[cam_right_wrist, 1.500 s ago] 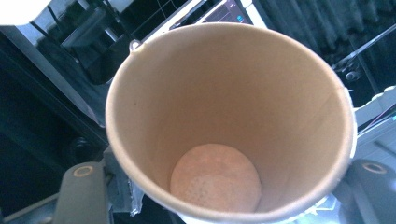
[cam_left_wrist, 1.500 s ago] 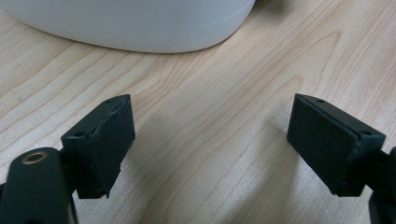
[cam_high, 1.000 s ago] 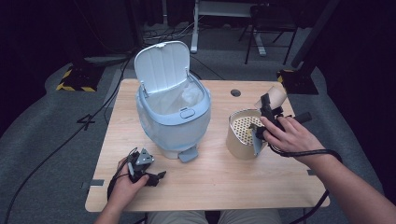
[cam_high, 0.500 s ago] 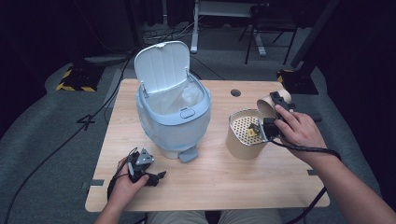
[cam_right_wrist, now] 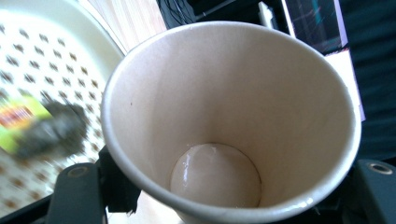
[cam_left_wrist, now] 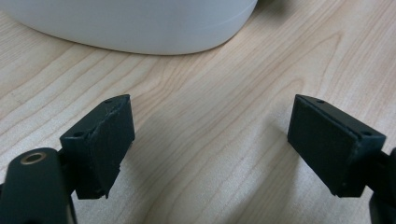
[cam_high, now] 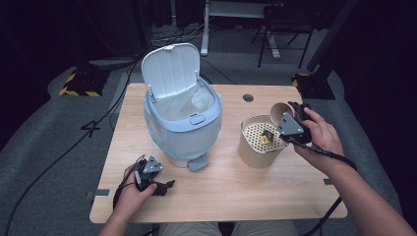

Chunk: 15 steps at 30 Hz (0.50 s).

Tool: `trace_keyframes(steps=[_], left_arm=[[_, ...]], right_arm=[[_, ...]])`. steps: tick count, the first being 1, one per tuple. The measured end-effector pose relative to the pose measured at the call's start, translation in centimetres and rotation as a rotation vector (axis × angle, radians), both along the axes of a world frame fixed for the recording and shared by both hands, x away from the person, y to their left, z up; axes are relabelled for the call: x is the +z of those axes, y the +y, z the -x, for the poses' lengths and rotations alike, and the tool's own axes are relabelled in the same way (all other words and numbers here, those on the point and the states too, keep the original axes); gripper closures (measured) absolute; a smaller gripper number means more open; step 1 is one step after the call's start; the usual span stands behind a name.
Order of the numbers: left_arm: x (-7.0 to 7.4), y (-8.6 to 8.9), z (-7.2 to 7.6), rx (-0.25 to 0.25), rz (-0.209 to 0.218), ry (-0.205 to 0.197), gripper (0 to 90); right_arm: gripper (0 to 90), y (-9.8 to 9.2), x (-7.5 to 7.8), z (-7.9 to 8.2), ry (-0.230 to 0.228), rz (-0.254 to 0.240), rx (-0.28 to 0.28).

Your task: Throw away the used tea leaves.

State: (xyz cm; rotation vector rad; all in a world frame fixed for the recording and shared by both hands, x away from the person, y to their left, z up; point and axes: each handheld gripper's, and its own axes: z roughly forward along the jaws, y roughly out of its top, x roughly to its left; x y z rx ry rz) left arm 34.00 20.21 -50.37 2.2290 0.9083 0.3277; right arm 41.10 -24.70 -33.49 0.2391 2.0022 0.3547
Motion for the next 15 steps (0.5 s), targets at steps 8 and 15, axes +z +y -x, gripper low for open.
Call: trace_keyframes(steps=[8,15], left_arm=[[0.0,0.0,-0.2,-0.001,-0.002,-0.002,15.2],[0.0,-0.1,-0.2,-0.001,-0.001,-0.002,15.1]], right_arm=[[29.4,-0.6,0.4,0.0,0.173,-0.378,-0.092],[29.3,-1.9,1.0,-0.9,0.389,-0.712,-0.167]])
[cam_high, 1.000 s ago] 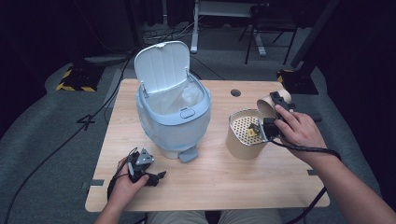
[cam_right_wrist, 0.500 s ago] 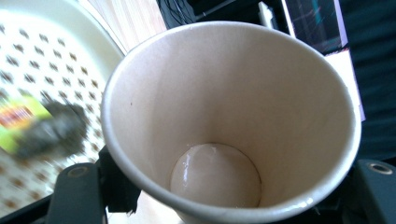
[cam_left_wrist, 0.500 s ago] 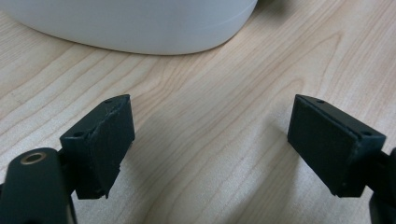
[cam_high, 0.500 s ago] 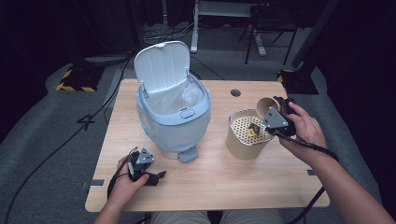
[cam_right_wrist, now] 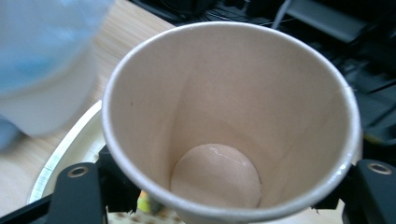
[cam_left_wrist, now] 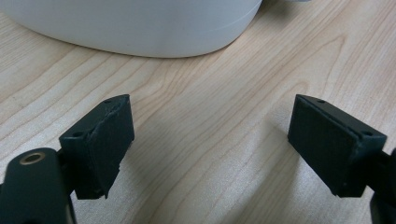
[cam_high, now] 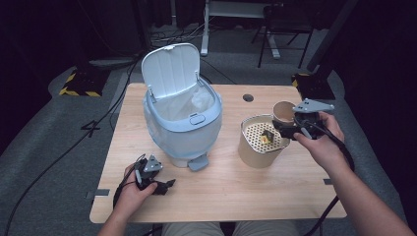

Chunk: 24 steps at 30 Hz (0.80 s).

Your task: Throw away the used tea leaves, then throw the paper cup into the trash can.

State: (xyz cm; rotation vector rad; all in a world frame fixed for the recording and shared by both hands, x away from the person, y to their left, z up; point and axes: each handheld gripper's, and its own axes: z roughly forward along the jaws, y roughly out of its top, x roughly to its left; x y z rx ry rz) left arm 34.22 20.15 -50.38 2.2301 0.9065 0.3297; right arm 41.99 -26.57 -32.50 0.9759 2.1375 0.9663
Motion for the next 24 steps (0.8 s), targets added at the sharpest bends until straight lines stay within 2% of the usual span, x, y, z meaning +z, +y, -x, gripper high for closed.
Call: trace_keyframes(steps=[1,3,7,10,12,16,19,24], left_arm=[[0.0,0.0,0.0,0.0,0.0,0.001,15.1],[0.0,0.0,0.0,-0.001,-0.002,0.001,15.1],[0.0,0.0,0.0,0.0,0.0,0.002,15.1],[0.0,0.0,0.0,0.001,-0.001,0.001,15.1],[0.0,0.0,0.0,0.0,-0.002,-0.001,15.1],[0.0,0.0,0.1,0.003,-0.003,-0.004,15.3],[0.0,0.0,0.2,0.011,-0.004,-0.006,15.9],[0.0,0.0,0.3,0.008,-0.005,-0.003,16.0]], right_arm=[[29.3,-0.2,0.1,-0.1,0.018,-0.046,0.003],[29.2,-0.5,0.2,-0.2,0.044,-0.096,0.005],[29.1,-0.6,0.3,-0.2,0.057,-0.125,0.022],[29.1,-0.4,0.4,-0.3,0.039,-0.121,0.039],[29.1,-0.1,0.6,-0.3,0.048,-0.129,0.066],[28.9,0.8,1.5,-0.4,0.028,-0.135,0.129],[28.9,1.6,2.4,-0.8,0.017,-0.137,0.151],[28.9,3.2,3.6,-1.7,0.022,-0.164,0.199]])
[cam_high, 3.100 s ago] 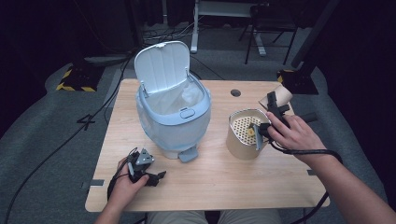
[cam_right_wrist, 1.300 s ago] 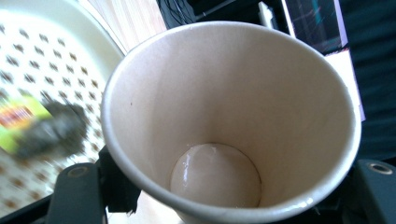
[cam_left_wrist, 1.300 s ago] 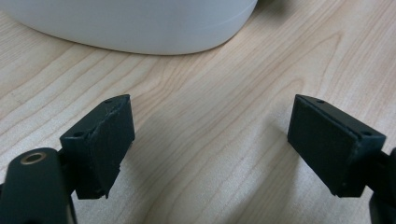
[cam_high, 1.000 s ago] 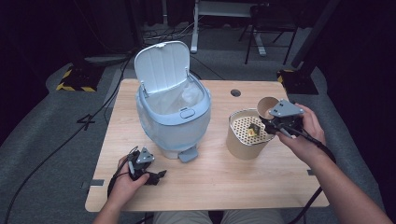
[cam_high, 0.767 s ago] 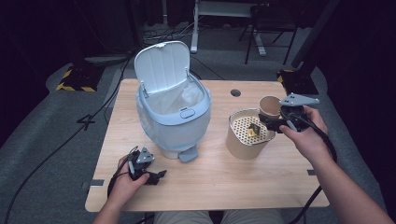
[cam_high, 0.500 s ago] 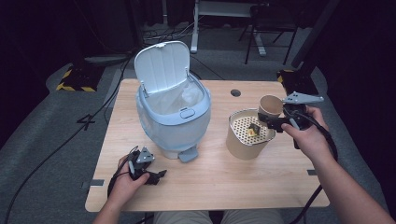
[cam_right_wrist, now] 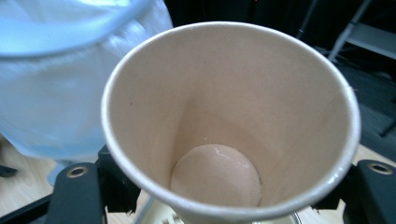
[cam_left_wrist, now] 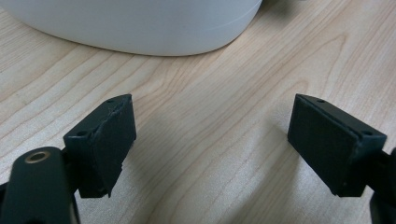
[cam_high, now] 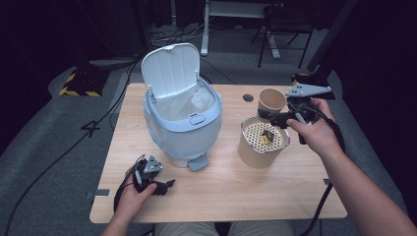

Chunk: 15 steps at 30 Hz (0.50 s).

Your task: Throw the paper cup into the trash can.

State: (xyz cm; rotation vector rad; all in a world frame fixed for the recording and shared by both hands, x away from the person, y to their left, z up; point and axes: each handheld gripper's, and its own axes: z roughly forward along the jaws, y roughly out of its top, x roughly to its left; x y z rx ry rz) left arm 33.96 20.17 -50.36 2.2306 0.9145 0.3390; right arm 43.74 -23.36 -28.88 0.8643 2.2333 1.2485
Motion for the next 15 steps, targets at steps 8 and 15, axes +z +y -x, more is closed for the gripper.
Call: trace_keyframes(steps=[8,15], left_arm=[[0.0,0.1,0.1,-0.003,-0.002,-0.005,16.0],[0.0,0.1,0.1,-0.002,-0.001,-0.004,16.0]], right_arm=[[28.8,3.5,2.6,-1.5,-0.012,-0.035,0.096],[28.8,6.7,4.1,-1.9,-0.035,-0.021,0.15]])
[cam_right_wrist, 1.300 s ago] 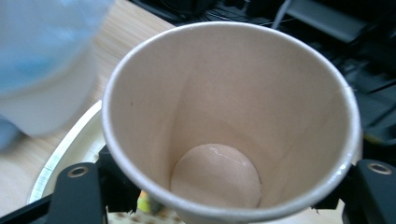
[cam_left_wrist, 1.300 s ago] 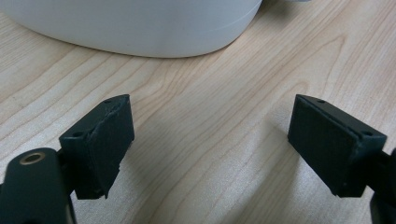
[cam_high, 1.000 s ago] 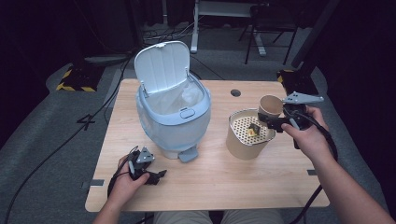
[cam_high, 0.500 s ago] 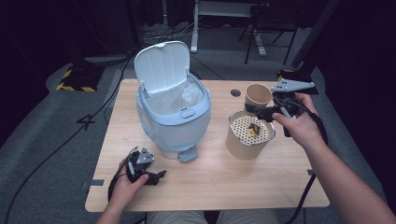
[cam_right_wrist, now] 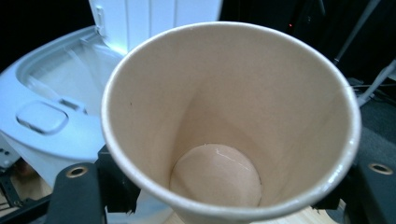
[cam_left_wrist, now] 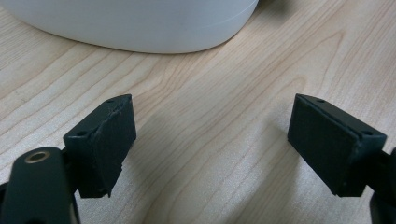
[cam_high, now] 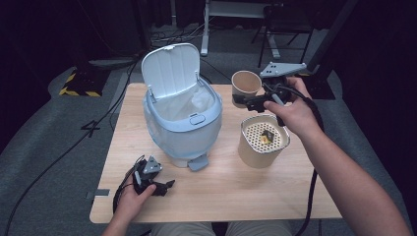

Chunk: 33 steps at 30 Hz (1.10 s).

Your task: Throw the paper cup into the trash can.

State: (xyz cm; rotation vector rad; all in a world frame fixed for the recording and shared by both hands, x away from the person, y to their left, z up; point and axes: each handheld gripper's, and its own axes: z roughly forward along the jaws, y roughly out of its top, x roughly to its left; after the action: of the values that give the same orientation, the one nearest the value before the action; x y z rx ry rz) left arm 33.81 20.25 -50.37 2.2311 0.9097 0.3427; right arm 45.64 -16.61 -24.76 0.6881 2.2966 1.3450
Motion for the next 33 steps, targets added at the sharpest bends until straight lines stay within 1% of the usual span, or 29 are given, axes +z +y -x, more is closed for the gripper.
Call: trace_keyframes(steps=[5,6,7,10,11,14,19,22,25,29,33], left_arm=[[0.0,0.0,-0.1,-0.008,0.003,0.004,15.6],[0.0,0.0,-0.1,-0.009,-0.002,-0.001,15.4],[0.0,0.0,-0.1,-0.01,0.004,0.005,15.3],[0.0,0.0,-0.2,-0.014,0.0,0.001,15.1],[0.0,0.0,-0.2,-0.016,0.006,0.008,15.1],[0.0,0.0,-0.2,-0.015,0.005,0.006,15.0],[0.0,0.0,-0.2,-0.015,0.006,0.009,15.0],[0.0,0.0,-0.2,-0.015,0.006,0.01,15.0],[0.0,0.0,-0.2,-0.015,0.006,0.009,15.0],[0.0,0.0,-0.2,-0.015,0.006,0.009,15.0],[0.0,0.0,-0.2,-0.015,0.006,0.01,15.0]], right_arm=[[28.8,2.2,1.1,0.0,-0.019,0.009,0.018],[28.8,2.6,1.3,0.0,-0.022,0.009,0.017],[28.8,3.0,1.4,-0.1,-0.025,0.01,0.019],[28.8,4.2,1.8,-0.2,-0.017,0.005,0.015],[28.8,4.5,1.9,-0.2,-0.018,0.005,0.013],[28.7,5.8,2.1,-0.4,-0.016,-0.001,0.02],[28.6,7.9,1.9,-0.6,-0.014,0.01,0.04],[28.5,9.3,1.6,-0.8,-0.001,0.002,0.049],[28.4,10.4,1.2,-1.0,0.0,0.006,0.057],[28.3,11.6,0.8,-1.1,0.003,0.006,0.067],[28.2,12.6,0.2,-1.3,0.015,0.013,0.062]])
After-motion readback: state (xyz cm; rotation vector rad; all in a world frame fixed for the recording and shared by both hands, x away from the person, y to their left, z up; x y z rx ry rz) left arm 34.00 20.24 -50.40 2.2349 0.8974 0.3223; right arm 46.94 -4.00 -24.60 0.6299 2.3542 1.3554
